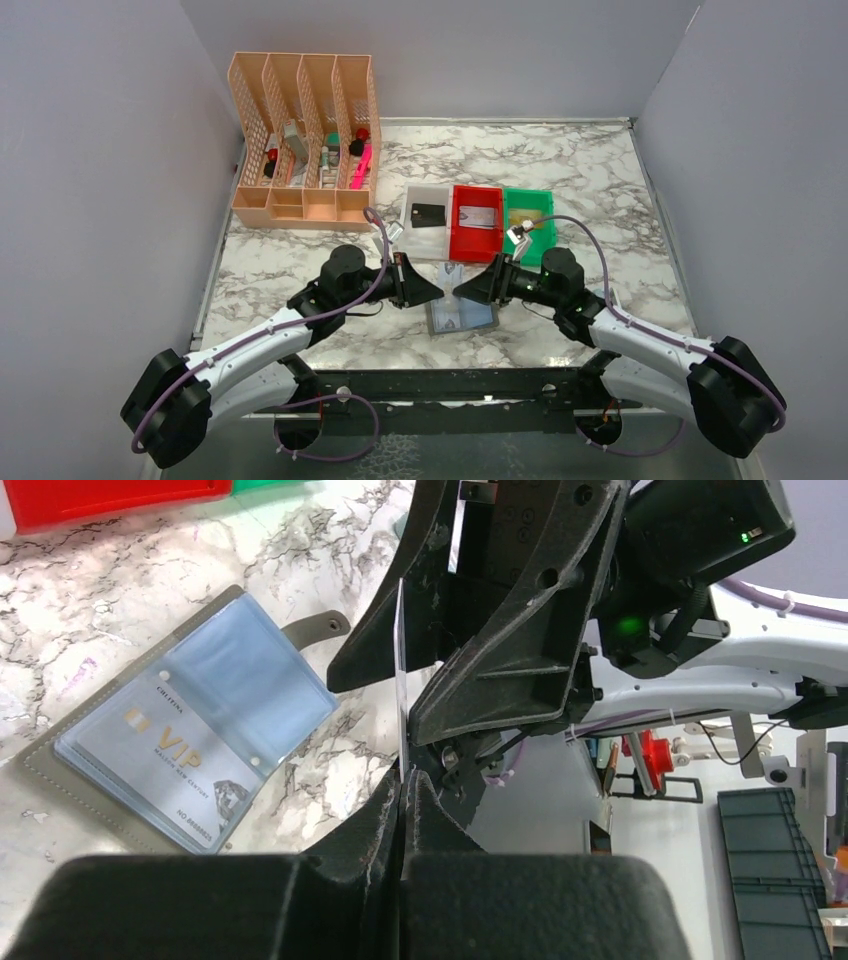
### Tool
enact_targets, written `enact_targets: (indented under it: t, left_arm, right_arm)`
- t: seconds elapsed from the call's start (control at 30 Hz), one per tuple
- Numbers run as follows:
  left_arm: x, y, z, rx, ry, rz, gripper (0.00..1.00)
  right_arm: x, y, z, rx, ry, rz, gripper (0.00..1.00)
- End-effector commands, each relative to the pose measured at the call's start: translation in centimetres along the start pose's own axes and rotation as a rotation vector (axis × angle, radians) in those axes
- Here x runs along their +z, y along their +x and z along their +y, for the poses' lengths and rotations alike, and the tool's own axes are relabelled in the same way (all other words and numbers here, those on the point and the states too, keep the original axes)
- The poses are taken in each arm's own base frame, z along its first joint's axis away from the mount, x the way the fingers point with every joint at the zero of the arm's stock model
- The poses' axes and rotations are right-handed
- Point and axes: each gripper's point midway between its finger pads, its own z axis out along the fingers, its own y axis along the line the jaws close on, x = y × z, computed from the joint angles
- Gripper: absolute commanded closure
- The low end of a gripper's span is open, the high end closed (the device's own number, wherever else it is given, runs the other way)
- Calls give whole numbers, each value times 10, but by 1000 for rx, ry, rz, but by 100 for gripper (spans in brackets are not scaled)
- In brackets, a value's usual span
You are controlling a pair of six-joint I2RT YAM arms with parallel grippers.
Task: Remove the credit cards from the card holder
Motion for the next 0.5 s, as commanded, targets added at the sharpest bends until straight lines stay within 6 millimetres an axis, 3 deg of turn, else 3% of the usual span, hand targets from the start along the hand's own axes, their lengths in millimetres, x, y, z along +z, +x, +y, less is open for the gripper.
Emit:
enact_targets:
  t: [0.0,0.47]
  left_arm:
    - [-1,-1,-9,10,56,3,100]
    - [2,0,-13,20,76,25,100]
  right_arm:
    - [-5,-5,25,-5,-140,-9,44]
    - [-8,-7,31,11,-207,2,68]
